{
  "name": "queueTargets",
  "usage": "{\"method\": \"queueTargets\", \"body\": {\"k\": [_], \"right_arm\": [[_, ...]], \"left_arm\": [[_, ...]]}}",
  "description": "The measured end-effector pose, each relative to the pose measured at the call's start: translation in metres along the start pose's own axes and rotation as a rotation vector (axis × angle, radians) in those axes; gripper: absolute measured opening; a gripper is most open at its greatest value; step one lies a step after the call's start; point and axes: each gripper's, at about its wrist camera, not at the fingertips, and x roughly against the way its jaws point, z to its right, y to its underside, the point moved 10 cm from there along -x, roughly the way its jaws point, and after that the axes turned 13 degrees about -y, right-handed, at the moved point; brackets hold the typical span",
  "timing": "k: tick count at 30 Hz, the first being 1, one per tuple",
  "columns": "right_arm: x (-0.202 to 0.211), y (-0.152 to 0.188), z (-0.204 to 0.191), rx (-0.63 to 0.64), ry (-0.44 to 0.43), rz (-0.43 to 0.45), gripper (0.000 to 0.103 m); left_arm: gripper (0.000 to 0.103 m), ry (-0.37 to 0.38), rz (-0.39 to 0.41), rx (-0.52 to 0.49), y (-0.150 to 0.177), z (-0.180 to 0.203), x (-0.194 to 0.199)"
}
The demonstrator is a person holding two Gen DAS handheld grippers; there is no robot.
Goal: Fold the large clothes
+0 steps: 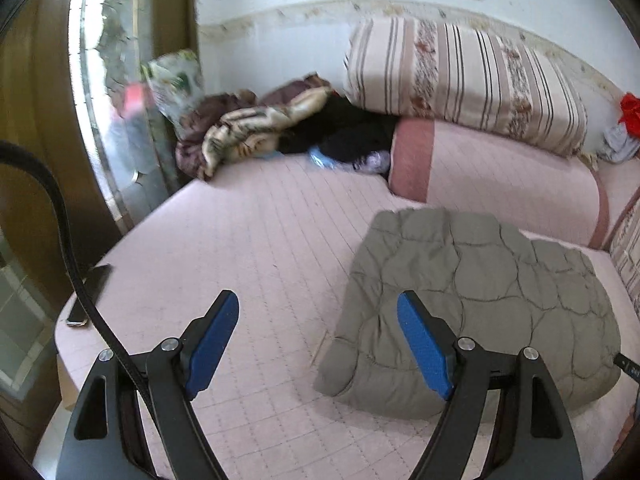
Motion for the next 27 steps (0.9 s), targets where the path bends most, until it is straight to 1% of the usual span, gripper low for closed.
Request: {"method": "queueTargets", "body": {"k": [2, 4, 5, 7, 9, 10, 13, 15, 17, 18, 19, 21, 23, 25, 26, 27], "right_arm": [[0.014, 0.000, 0.007, -0.048, -0.021, 0.018, 0.065], [0.031, -0.004, -0.007, -0.037, -0.050, 0.058, 0.065], [0.036, -0.005, -0.018, -0.014, -0.058, 0.070, 0.065], [0.047, -0.001, -0.056, 0.064, -0.096, 0.086, 0.065], [0.048, 0.007, -0.090, 0.138, -0.130, 0.077, 0.065], [0.046, 0.012, -0.113, 0.182, -0.155, 0.065, 0.064], [0.031, 0.028, -0.168, 0.256, -0.210, 0.027, 0.064], [0.018, 0.039, -0.193, 0.282, -0.238, 0.000, 0.064], [0.000, 0.047, -0.215, 0.294, -0.258, -0.032, 0.064], [-0.013, 0.051, -0.222, 0.297, -0.252, -0.053, 0.064], [-0.027, 0.055, -0.225, 0.306, -0.227, -0.075, 0.065], [-0.041, 0.056, -0.223, 0.318, -0.190, -0.085, 0.066], [-0.037, 0.056, -0.224, 0.309, -0.196, -0.072, 0.066], [-0.024, 0.060, -0.223, 0.294, -0.223, -0.075, 0.066], [-0.018, 0.063, -0.219, 0.292, -0.224, -0.072, 0.066], [-0.009, 0.067, -0.213, 0.292, -0.218, -0.061, 0.067]], "left_arm": [[0.087, -0.013, 0.029, 0.018, -0.003, -0.007, 0.012], [0.089, -0.015, 0.060, 0.040, -0.004, -0.014, 0.027], [0.091, -0.014, 0.071, 0.046, -0.004, -0.016, 0.032], [0.092, -0.020, 0.089, 0.058, -0.004, -0.020, 0.043], [0.094, -0.018, 0.106, 0.077, -0.004, -0.024, 0.054], [0.094, -0.025, 0.123, 0.095, -0.005, -0.030, 0.061], [0.096, -0.084, 0.174, 0.128, -0.009, -0.046, 0.076], [0.099, -0.116, 0.210, 0.144, -0.011, -0.058, 0.085], [0.100, -0.150, 0.244, 0.162, -0.014, -0.070, 0.095], [0.101, -0.155, 0.253, 0.168, -0.014, -0.074, 0.098], [0.101, -0.158, 0.256, 0.169, -0.015, -0.076, 0.100], [0.101, -0.165, 0.264, 0.157, -0.015, -0.080, 0.104], [0.101, -0.170, 0.285, 0.138, -0.013, -0.081, 0.109], [0.101, -0.141, 0.300, 0.120, -0.011, -0.078, 0.114], [0.101, -0.114, 0.291, 0.113, -0.010, -0.074, 0.114], [0.101, -0.065, 0.272, 0.100, -0.007, -0.067, 0.113]]}}
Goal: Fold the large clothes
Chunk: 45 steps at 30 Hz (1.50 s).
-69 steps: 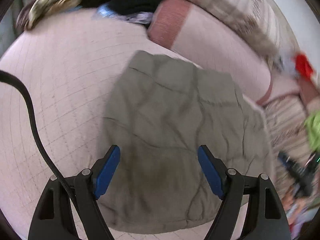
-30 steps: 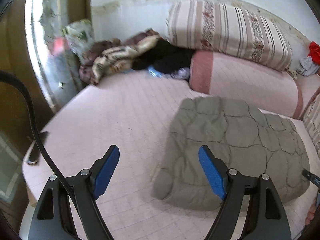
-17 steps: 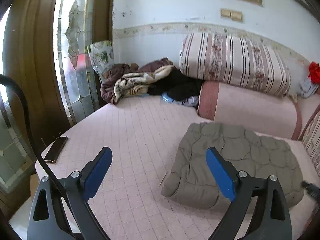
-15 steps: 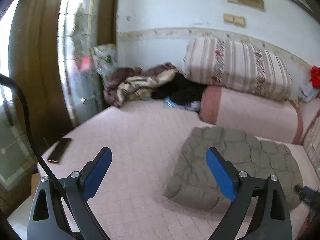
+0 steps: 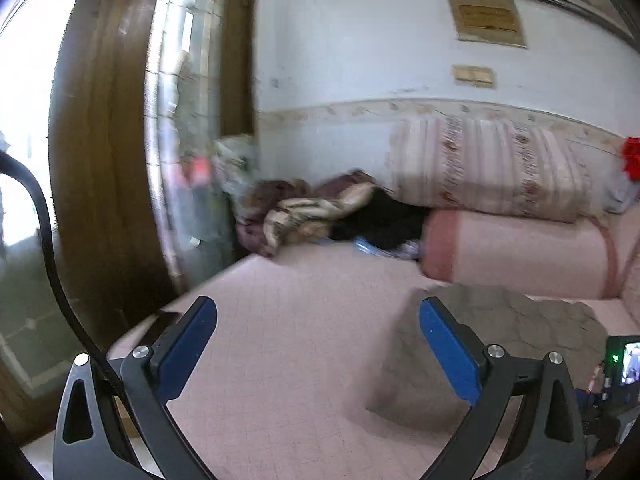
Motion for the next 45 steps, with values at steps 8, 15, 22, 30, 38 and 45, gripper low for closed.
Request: {"method": "queueTargets", "body": {"k": [8, 15, 22, 30, 38, 45], "right_arm": [[0.058, 0.046, 0.021, -0.096, 0.054, 0.060, 0.069], [0.105, 0.085, 0.033, -0.132, 0.125, 0.066, 0.070], [0.137, 0.112, 0.027, -0.103, 0.182, 0.040, 0.077], [0.149, 0.143, 0.011, -0.057, 0.194, -0.026, 0.079], [0.164, 0.139, -0.003, -0.015, 0.219, -0.001, 0.081], [0.169, 0.139, -0.003, -0.001, 0.266, 0.002, 0.082]], "left_arm": [[0.102, 0.068, -0.066, -0.157, 0.035, 0.052, 0.020], [0.102, 0.187, -0.075, -0.180, 0.050, 0.077, 0.057], [0.102, 0.258, -0.218, -0.232, 0.097, 0.091, 0.072], [0.102, 0.249, -0.323, -0.235, 0.127, 0.081, 0.082], [0.102, 0.286, -0.355, -0.251, 0.139, 0.086, 0.094], [0.102, 0.234, -0.354, -0.294, 0.145, 0.085, 0.091]]}}
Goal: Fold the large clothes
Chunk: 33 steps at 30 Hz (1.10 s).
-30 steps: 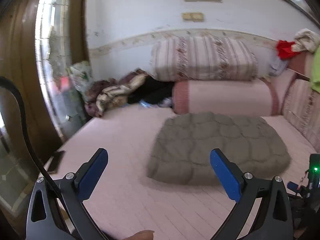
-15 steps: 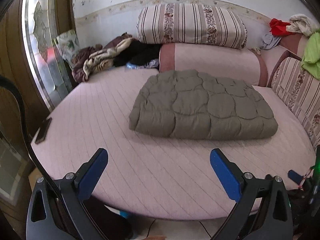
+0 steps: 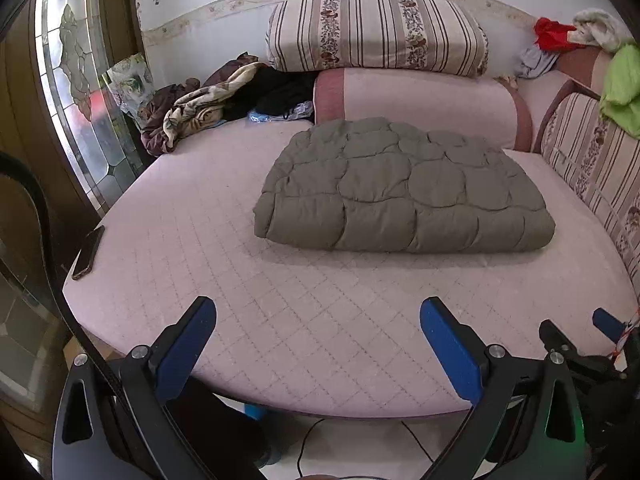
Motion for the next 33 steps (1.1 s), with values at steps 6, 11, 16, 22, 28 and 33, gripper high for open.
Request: {"method": "queueTargets", "body": {"k": [6, 11, 16, 22, 28, 33], "right_arm": [[0.001, 0.001, 0.004, -0.006, 0.022, -0.007, 0.083], [0.003, 0.001, 0.006, -0.001, 0.046, -0.003, 0.084], [-0.001, 0.001, 0.009, 0.000, 0.066, -0.017, 0.085], [-0.008, 0.006, 0.011, -0.003, 0.075, -0.048, 0.085], [-0.014, 0.008, 0.009, 0.006, 0.077, -0.066, 0.086], [-0.020, 0.010, 0.007, 0.010, 0.072, -0.082, 0.086]], "left_arm": [[0.102, 0.000, -0.021, -0.002, 0.004, 0.002, -0.004], [0.102, -0.009, -0.036, -0.006, 0.009, 0.002, -0.010], [0.102, -0.010, -0.057, -0.025, 0.014, 0.007, -0.017], [0.101, 0.007, -0.097, -0.032, 0.020, 0.012, -0.027], [0.101, 0.015, -0.116, -0.040, 0.023, 0.016, -0.033], [0.101, 0.026, -0.133, -0.046, 0.027, 0.018, -0.038]]}}
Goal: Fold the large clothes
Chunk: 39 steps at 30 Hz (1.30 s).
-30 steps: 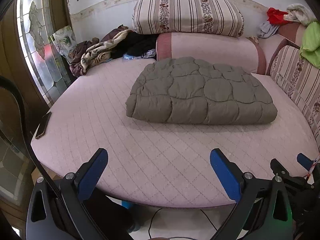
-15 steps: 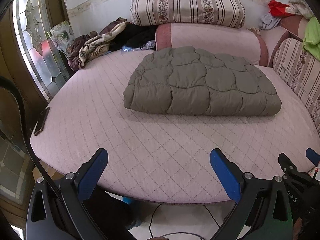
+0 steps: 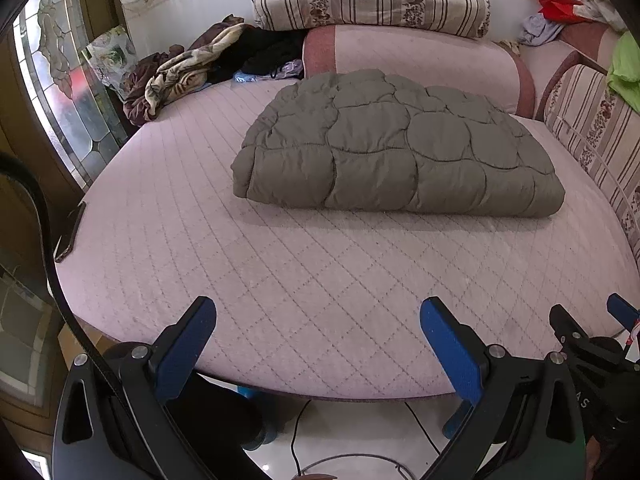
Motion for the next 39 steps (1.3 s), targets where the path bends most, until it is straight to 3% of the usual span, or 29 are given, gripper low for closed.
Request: {"method": "queueTargets", "body": {"k": [18, 25, 39], "right_arm": [[-0.006, 0.003, 0.000, 0.001, 0.014, -0.016, 0.086], [-0.007, -0.015, -0.007, 0.031, 0.025, 0.000, 0.086], [-0.012, -0.018, -0.025, 0.078, 0.013, -0.001, 0.087]], "left_arm": [[0.101, 0.022, -0.021, -0.013, 0.005, 0.005, -0.006], [0.101, 0.024, -0.030, -0.015, 0.008, 0.006, -0.007], [0.101, -0.047, -0.055, 0.060, 0.000, -0.024, -0.029]]}}
